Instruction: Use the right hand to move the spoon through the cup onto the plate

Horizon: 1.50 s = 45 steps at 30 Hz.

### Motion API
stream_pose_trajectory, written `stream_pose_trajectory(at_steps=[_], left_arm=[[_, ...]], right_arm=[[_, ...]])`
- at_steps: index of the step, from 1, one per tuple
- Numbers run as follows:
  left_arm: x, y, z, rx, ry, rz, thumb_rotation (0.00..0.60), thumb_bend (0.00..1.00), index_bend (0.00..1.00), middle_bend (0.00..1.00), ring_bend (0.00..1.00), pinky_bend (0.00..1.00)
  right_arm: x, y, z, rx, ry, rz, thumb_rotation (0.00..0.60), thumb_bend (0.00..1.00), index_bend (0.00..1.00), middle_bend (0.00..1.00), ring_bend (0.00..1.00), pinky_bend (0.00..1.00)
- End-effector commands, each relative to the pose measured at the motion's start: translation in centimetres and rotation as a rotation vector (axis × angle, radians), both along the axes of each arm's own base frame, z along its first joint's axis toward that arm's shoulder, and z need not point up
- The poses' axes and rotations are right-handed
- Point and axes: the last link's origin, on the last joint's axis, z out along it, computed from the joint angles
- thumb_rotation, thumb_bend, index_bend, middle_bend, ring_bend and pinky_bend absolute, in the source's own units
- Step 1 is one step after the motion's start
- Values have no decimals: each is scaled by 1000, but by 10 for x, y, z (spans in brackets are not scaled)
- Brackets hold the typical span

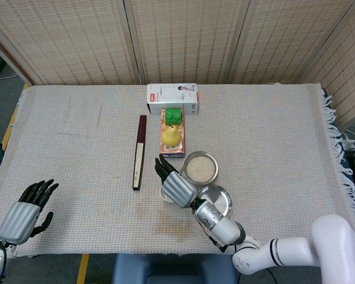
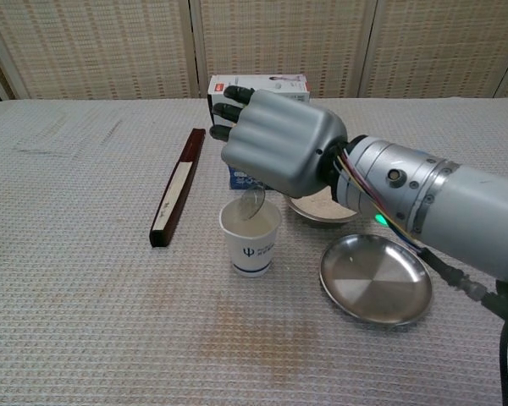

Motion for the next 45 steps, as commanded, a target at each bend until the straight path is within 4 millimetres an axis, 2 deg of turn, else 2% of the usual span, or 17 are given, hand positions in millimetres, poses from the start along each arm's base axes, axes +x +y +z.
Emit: stream_pose_trajectory(at_steps=[1, 10, 18, 26, 31, 36, 41, 45], left_arm=[[0, 0, 0, -1, 1, 5, 600, 487, 0, 0, 0, 101], [-1, 1, 1, -4, 1, 6, 600, 488, 0, 0, 0, 101], [-1, 2, 1, -4, -1, 8, 600, 487, 0, 0, 0, 101], [-2, 2, 2, -5, -4, 7, 600, 488, 0, 0, 0, 101], [-1, 1, 1, -8, -4, 4, 600, 487, 0, 0, 0, 101], [-2, 0, 2, -8, -6, 5, 600, 487, 0, 0, 0, 101], [-2, 0, 2, -9, -4, 9, 600, 487, 0, 0, 0, 101], [-2, -1, 1, -12, 1, 10, 600, 488, 0, 0, 0, 101]], right_arm=[[-1, 0, 0, -33, 117, 79, 600, 438, 644, 143, 0, 14], [2, 7, -2, -84, 273, 223, 600, 438, 645, 143, 0, 14], [10, 13, -11, -170, 347, 464, 600, 438, 645, 143, 0, 14], [3, 16, -15, -184, 350, 473, 600, 438, 646, 143, 0, 14], [-2, 14, -7, -186, 279, 374, 600, 438, 644, 143, 0, 14], [-13, 5, 19, -195, 26, 132, 600, 438, 639, 143, 0, 13], [-44, 1, 40, -190, -260, -142, 600, 438, 644, 143, 0, 13], [-77, 7, 45, -93, -454, -359, 600, 438, 648, 151, 0, 11]])
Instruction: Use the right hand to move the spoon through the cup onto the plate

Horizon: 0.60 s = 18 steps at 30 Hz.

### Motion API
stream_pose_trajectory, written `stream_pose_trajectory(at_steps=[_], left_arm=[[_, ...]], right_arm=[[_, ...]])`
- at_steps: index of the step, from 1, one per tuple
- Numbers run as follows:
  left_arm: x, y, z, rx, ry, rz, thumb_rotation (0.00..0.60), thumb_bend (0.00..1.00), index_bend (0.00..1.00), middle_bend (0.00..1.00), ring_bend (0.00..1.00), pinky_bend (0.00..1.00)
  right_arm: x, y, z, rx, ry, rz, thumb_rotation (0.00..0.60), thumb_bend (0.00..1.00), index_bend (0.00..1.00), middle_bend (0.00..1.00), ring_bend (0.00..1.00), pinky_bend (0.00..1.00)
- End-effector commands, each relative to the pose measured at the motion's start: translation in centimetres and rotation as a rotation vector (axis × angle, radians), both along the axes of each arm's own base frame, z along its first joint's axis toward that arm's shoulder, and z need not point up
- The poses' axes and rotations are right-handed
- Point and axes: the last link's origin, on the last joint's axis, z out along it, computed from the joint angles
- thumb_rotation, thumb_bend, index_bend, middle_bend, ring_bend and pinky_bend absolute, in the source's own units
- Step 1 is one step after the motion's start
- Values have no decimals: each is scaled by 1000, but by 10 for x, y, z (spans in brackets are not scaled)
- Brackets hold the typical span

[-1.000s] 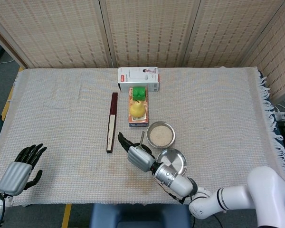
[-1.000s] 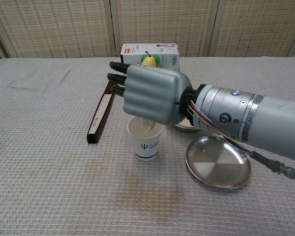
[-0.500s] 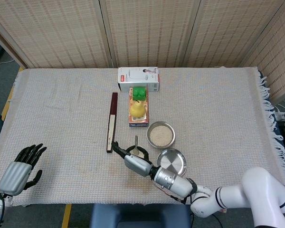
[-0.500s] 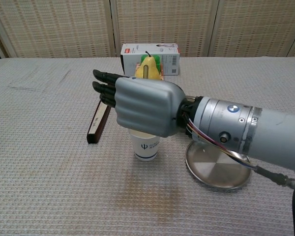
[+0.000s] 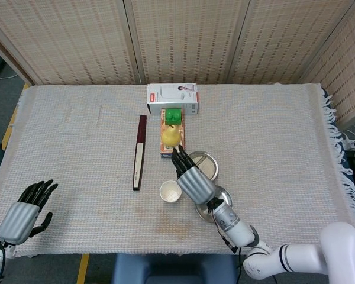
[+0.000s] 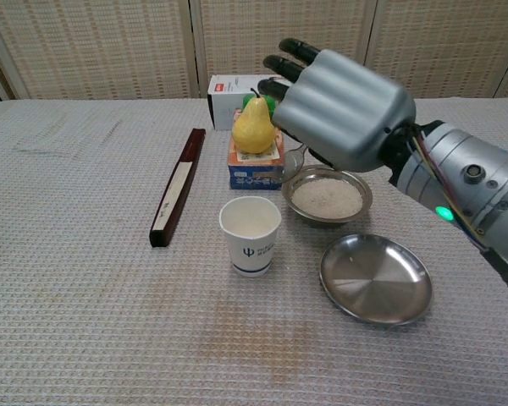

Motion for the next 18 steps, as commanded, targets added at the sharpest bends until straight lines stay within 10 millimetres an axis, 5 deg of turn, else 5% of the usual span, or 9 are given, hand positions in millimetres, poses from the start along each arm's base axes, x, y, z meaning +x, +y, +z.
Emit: stream_pose_trajectory(at_steps=[1, 11, 18], left_arm=[[0, 0, -1, -2, 4, 3, 600, 487, 0, 0, 0, 103], [-1, 0, -1, 2, 13, 15, 600, 487, 0, 0, 0, 116], [-1, 2, -4, -5, 15, 19, 600, 487, 0, 0, 0, 117]], right_arm=[[-50, 5, 15, 71, -279, -278, 600, 438, 651, 154, 0, 8], [-111, 39, 0, 185, -315, -372, 600, 438, 629, 158, 0, 0], [-125, 47, -16, 242, -315, -421, 600, 438, 611, 158, 0, 0]])
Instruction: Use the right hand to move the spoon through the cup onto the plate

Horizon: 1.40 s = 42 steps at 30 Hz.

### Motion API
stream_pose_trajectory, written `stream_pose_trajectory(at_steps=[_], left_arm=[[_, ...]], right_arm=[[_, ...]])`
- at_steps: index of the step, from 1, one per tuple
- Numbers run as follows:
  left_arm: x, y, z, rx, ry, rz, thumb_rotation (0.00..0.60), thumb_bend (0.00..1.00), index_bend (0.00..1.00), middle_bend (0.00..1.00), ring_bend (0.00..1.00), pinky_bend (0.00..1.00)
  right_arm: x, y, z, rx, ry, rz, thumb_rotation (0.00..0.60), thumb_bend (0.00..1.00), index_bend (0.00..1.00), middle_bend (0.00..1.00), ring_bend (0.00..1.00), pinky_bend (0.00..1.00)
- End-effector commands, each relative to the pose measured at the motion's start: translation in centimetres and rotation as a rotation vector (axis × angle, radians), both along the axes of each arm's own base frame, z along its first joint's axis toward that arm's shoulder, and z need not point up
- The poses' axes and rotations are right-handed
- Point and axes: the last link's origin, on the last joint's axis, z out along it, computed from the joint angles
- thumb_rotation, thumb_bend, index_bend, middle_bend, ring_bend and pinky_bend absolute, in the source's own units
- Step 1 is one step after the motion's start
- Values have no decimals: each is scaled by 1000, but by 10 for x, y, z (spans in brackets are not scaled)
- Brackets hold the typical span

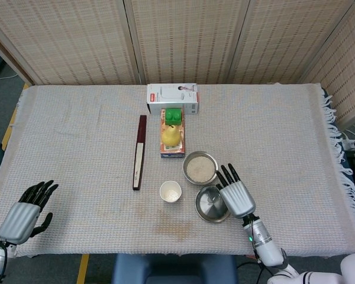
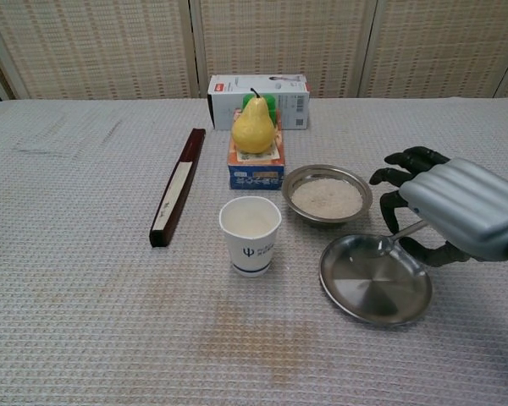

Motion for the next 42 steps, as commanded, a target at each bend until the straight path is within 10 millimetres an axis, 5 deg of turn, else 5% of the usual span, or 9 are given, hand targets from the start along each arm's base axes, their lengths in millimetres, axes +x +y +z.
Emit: stream_pose_trajectory(at_steps=[1, 10, 22, 28, 36, 42], left_arm=[[0, 1, -1, -1, 2, -1, 600, 488, 0, 0, 0, 117], [0, 1, -2, 2, 6, 3, 600, 502, 0, 0, 0, 116], [-1, 1, -1, 4, 13, 23, 600, 508, 0, 0, 0, 117], [0, 0, 3, 18, -2, 11, 600, 508, 0, 0, 0, 117], [-3, 2, 10, 69, -32, 0, 600, 492, 0, 0, 0, 117], [-6, 4, 16, 117, -14, 8, 600, 475, 0, 0, 0, 117]], right_arm=[[-1, 3, -10, 33, 0, 5, 600, 438, 603, 158, 0, 0], [-3, 5, -31, 75, -36, -1, 600, 438, 502, 158, 0, 0], [-1, 10, -19, 84, -38, 10, 600, 299, 393, 157, 0, 0], [-7, 25, 25, -31, -182, -25, 600, 292, 352, 153, 0, 0], [-64, 74, 111, -302, -232, -271, 600, 252, 183, 38, 0, 0], [-87, 67, 149, -361, -288, -364, 600, 246, 150, 9, 0, 0]])
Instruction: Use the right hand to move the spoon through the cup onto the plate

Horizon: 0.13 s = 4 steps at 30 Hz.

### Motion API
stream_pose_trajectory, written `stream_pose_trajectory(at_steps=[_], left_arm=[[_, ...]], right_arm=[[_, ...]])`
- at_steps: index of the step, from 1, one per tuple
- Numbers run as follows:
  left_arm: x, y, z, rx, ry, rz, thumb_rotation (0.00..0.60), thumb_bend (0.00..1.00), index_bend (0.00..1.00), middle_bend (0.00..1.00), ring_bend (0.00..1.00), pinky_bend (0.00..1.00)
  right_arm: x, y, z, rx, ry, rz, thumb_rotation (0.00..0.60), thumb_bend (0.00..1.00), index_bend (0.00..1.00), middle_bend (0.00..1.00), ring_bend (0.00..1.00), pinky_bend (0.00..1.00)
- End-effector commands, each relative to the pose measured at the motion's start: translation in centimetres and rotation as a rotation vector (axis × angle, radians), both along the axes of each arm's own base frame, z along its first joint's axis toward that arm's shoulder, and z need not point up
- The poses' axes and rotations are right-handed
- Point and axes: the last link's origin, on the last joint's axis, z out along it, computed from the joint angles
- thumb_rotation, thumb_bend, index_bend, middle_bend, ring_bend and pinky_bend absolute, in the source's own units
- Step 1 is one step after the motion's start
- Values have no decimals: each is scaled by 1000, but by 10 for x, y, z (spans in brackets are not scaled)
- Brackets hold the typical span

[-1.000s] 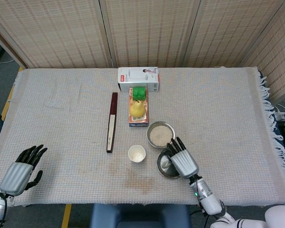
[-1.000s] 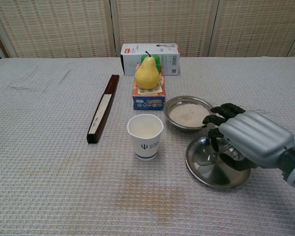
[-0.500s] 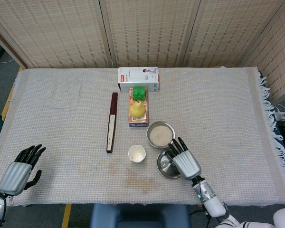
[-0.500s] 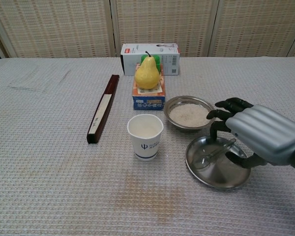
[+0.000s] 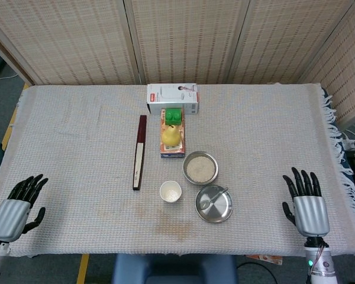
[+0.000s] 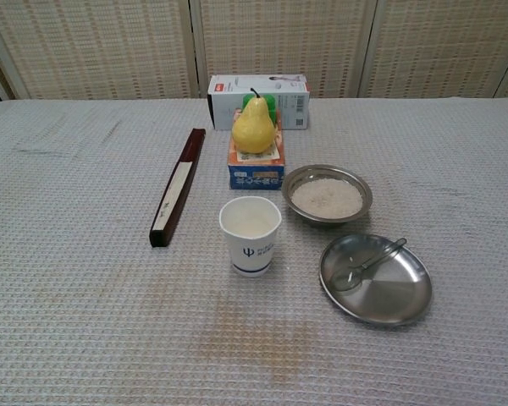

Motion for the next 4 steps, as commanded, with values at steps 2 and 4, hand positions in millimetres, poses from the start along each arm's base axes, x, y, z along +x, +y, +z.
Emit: stream_pose_trajectory(at_steps=[2, 4], left_arm=[[-2, 1, 1, 32, 22, 19, 600, 466, 0, 0, 0, 117], [-1, 1, 0, 33, 25, 17, 600, 457, 0, 0, 0, 116]], right_arm=[[-9, -3, 24, -35, -49, -32, 600, 240, 120, 3, 0, 0], [-9, -2, 25, -32, -53, -20, 600, 231, 109, 0, 0, 0]])
